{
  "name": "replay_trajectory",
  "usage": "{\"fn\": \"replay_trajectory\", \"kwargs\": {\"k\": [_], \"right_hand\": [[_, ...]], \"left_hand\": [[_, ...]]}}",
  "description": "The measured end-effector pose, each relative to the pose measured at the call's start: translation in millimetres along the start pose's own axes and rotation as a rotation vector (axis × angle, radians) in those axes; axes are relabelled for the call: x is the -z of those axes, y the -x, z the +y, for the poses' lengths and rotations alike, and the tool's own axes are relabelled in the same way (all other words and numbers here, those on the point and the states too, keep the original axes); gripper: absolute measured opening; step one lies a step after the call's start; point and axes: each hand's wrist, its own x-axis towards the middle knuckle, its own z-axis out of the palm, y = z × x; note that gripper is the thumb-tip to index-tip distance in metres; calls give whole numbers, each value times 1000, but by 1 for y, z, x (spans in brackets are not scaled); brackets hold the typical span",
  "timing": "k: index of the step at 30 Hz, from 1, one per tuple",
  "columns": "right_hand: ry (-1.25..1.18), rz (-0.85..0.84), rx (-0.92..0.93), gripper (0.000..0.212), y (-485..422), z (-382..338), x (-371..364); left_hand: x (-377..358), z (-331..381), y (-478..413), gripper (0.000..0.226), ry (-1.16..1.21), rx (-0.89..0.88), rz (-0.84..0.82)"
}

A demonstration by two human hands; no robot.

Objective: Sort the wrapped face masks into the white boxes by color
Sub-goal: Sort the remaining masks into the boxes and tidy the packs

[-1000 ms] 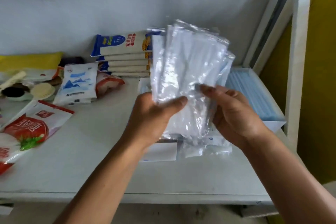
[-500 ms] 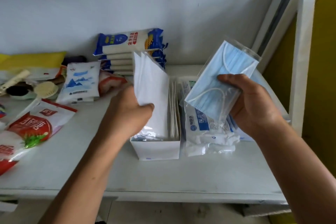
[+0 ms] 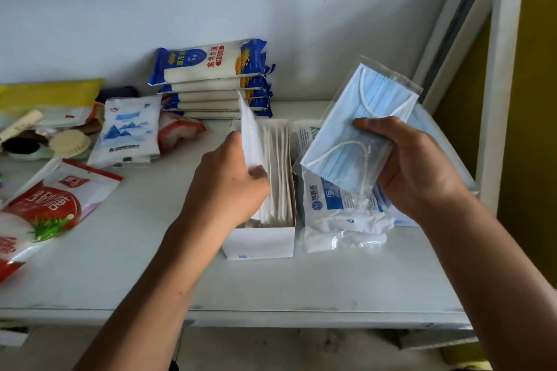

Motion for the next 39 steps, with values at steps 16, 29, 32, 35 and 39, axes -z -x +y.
{"fn": "replay_trajectory", "kwargs": {"k": [16, 29, 32, 35, 39], "right_hand": [[35, -5, -16, 16, 4, -1, -1], [686, 280, 372, 86, 17, -35, 21], [843, 617, 668, 75, 18, -54, 38], [973, 706, 780, 65, 18, -60, 52], [1264, 513, 729, 61, 17, -56, 56]], "left_hand": [[-16, -9, -12, 20, -123, -106, 48], [-18, -4, -7, 49, -121, -241, 61], [-18, -4, -7, 49, -102, -224, 44], [-18, -3, -7, 48, -118, -215, -4], [-19, -3, -8, 49, -146, -224, -51]]}}
